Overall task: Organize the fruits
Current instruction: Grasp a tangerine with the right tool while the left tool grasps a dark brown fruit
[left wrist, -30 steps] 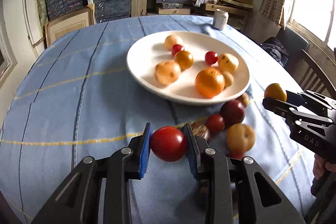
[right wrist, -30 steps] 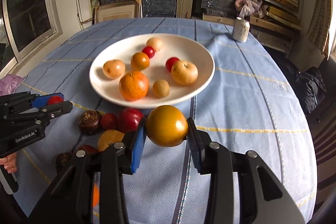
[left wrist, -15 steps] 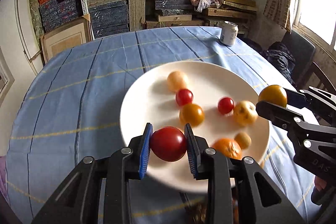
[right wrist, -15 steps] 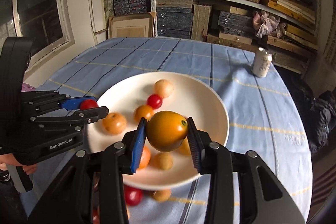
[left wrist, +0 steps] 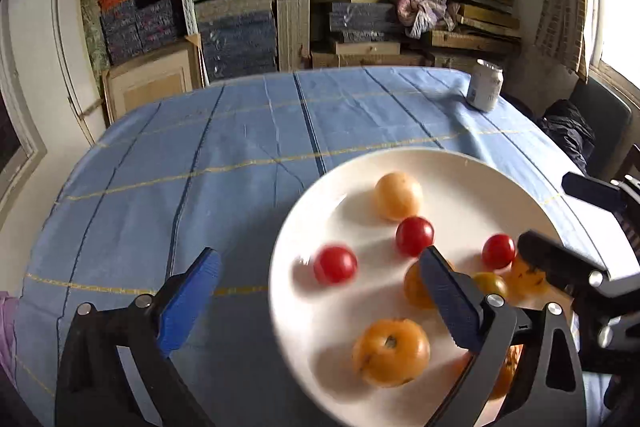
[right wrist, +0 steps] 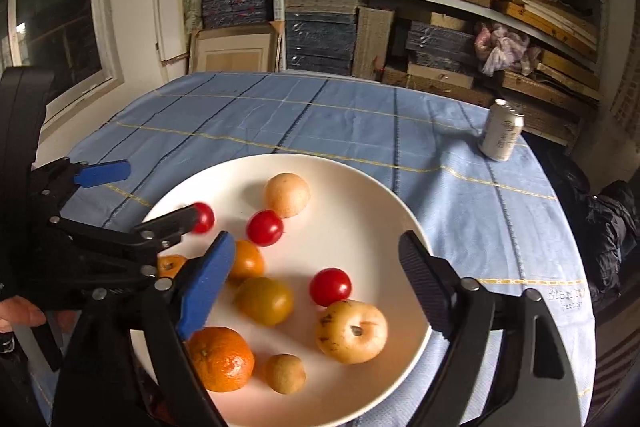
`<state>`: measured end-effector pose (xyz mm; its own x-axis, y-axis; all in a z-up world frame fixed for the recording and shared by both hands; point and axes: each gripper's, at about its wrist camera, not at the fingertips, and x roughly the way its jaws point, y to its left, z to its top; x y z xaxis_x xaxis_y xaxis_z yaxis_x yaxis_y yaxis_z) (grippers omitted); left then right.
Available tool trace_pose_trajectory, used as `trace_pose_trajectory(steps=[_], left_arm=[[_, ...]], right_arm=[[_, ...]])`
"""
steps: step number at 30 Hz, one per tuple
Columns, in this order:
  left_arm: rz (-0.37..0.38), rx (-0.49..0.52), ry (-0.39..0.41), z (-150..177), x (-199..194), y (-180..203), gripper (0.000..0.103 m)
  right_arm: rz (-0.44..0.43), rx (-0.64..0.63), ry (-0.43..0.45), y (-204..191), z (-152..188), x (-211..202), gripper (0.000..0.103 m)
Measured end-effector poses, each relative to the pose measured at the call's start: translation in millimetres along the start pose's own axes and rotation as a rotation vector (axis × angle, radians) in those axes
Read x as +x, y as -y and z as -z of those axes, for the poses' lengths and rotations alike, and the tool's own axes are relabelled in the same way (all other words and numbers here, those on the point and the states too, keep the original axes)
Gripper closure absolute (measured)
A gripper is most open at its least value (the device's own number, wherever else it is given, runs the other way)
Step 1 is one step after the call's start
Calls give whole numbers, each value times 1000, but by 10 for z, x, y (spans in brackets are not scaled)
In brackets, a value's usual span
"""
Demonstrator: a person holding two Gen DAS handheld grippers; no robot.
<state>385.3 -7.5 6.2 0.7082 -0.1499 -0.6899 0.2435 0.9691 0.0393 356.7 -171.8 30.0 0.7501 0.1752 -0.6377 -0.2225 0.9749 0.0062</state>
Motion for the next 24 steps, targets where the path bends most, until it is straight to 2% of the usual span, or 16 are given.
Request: trace_pose_trajectory(steps=[3, 7, 10, 14, 17, 20, 24], left_arm=[[28, -18, -25, 51, -49, -23, 4], [23, 2, -34, 174, -214, 29, 4], [34, -25, -38, 297, -364, 52, 4], [53, 1, -44, 610, -633, 171, 3], [39, 14, -77, 886, -776, 238, 3], [36, -8, -86, 1130, -922, 228, 3], [9, -40, -102, 1447, -1091, 164, 3]], right_arm=[[1, 6, -2, 33, 43, -86, 19], [20, 16, -13, 30, 165, -254, 18], [5, 30, -27, 6, 324, -425, 16], [-1, 26, -43, -126, 643, -746, 14], [-12, -13, -61, -314, 878, -991, 13], [-27, -51, -55, -506, 1109, -1258, 11], [-70, -84, -91, -746, 1453, -1450, 11]])
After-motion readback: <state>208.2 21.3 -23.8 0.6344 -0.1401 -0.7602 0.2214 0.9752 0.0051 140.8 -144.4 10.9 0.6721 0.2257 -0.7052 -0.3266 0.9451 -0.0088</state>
